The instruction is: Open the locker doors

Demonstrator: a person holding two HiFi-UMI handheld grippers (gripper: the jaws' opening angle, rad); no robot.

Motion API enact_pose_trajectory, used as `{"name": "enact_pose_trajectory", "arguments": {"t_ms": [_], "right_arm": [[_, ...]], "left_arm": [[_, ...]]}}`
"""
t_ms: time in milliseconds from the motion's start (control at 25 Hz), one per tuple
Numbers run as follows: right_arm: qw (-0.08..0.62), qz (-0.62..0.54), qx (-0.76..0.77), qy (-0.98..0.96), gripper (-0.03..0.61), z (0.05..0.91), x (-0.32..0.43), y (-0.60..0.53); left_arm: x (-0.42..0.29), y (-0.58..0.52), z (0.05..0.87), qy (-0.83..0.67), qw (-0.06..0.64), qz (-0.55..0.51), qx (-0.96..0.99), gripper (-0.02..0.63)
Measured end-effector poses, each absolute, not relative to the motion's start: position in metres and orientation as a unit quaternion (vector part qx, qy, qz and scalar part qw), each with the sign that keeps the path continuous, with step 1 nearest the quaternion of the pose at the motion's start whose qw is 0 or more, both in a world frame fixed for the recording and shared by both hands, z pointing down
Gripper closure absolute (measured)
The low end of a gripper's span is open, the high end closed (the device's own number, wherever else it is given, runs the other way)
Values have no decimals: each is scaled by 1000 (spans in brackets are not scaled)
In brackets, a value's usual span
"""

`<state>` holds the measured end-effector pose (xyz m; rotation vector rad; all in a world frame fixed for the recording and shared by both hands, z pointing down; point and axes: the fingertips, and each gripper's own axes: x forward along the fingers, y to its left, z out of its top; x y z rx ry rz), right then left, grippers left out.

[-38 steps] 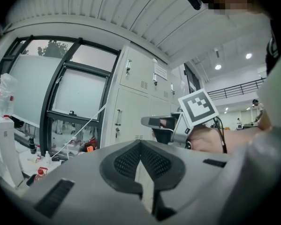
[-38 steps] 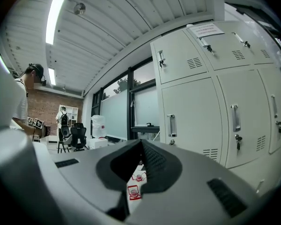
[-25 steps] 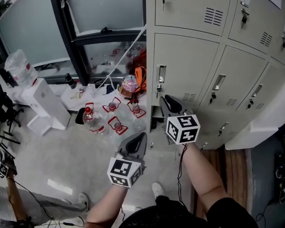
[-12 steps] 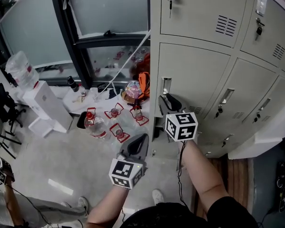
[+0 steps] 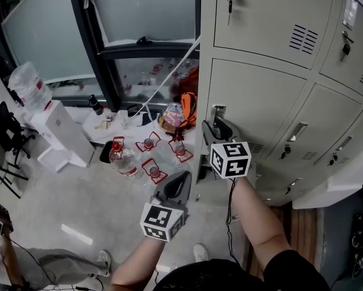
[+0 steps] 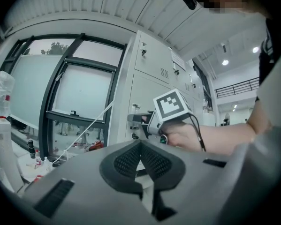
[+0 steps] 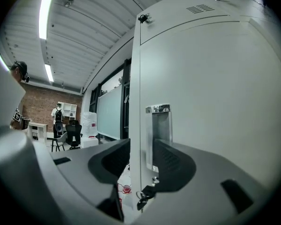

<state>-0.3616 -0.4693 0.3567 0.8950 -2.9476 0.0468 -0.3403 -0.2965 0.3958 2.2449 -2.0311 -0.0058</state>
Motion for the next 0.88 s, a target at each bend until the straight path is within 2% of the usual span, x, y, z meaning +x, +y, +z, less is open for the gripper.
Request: {"name": "enact_pose_trajectory", "arguments": {"t_ms": [320,560,680,880], "right_arm": [[32,9,306,-951,430,359,-369,-476],[37,13,318,-947,465,360,-366,-479],[41,14,327,-944,503,361,-364,-481],[42,15,329,-943,503,360,-362,-475]], "left_arm": [[-346,-297,396,-670,58,-1,740,611],[-348,-291,397,-672,59,0,738,611],[-348,-287,396,-672,58,0,738,611],[-348,-276,396,-676,57,2,735,611]]}}
